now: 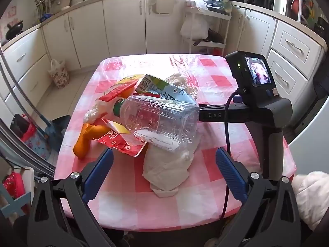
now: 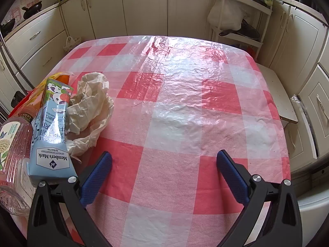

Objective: Collect trash

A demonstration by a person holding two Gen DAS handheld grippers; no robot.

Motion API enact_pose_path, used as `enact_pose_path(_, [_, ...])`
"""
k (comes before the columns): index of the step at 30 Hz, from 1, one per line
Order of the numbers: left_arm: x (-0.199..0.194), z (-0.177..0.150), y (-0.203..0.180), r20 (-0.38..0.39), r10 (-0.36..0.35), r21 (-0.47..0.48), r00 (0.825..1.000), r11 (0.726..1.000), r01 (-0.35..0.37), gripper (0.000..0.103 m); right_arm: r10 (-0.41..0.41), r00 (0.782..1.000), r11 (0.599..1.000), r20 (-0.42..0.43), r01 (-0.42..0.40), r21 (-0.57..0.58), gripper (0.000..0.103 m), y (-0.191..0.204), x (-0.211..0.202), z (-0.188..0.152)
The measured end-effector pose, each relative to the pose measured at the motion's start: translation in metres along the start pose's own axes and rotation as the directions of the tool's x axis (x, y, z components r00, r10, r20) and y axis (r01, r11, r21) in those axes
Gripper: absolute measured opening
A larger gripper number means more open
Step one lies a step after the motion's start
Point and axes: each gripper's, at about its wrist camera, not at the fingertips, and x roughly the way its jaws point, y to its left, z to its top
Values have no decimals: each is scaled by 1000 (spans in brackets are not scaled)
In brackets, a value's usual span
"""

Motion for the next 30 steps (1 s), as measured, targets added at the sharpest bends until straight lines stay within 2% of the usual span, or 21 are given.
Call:
enact_pose_path(20, [-23, -19, 3, 32, 76, 26, 997, 997, -77, 96, 3, 1000, 1000, 1, -3, 1, 97, 2, -1, -2])
enact_pose_path(23, [-27, -21, 3, 45, 80, 21, 996, 996, -81, 96, 21, 998, 1000, -55, -20, 8, 97, -2, -9, -2])
enact_pose_path(26, [-36, -23, 3, 62, 80, 13, 995, 997, -81, 96, -22, 999, 1000, 48, 21, 19, 97, -6, -62, -23])
enact_pose_path(28, [-45, -25, 2, 80, 82, 9, 993, 996, -83, 96, -76, 987, 997, 138, 71, 43, 97, -9, -110, -42])
enact_pose_path(30, [-57, -26, 2, 104, 76, -1, 992, 997, -76, 96, -88, 970, 995, 227, 75, 65, 97, -9, -155, -64])
